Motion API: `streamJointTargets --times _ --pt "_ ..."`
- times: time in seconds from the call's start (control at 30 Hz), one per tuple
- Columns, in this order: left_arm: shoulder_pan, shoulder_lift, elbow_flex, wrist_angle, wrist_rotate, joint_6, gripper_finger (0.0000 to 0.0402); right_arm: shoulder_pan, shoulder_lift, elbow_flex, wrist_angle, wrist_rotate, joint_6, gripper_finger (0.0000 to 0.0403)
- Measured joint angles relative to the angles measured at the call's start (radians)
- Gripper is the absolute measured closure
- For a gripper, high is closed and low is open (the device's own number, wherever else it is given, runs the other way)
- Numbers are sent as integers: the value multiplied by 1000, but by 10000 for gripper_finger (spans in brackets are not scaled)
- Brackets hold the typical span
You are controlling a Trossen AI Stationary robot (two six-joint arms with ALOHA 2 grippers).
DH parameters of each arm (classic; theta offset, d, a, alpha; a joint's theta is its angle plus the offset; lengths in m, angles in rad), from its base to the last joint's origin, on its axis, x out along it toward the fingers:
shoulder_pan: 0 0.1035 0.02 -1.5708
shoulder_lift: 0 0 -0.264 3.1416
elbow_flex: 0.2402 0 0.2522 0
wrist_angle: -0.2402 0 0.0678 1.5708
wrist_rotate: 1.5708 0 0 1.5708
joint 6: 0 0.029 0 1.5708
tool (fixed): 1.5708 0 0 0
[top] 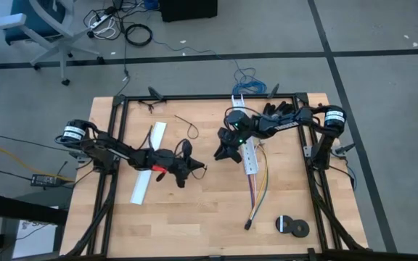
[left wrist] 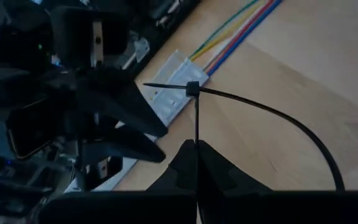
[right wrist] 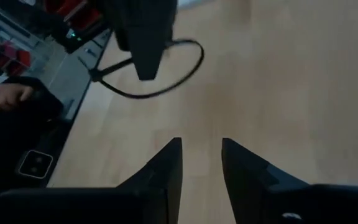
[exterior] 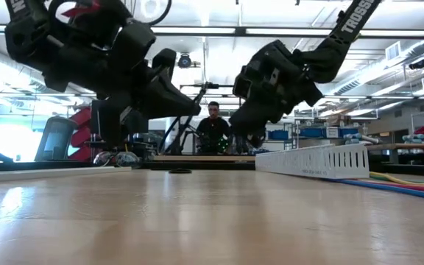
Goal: Ziptie cables
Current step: Prepare the black zip tie
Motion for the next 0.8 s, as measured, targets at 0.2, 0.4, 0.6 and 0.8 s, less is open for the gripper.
streamJointTargets --times 0.2,0.4,0.6,0.8 --pt "39 0 -44 125 67 -27 401 41 0 0 125 -26 -35 301" --pt "62 0 -58 151 93 -57 401 106 0 0 333 69 -61 302" --pt "67 0 -58 167 118 -60 401 114 0 0 369 116 -30 302" --pt "67 0 -58 173 119 -73 401 121 0 0 377 115 -25 312"
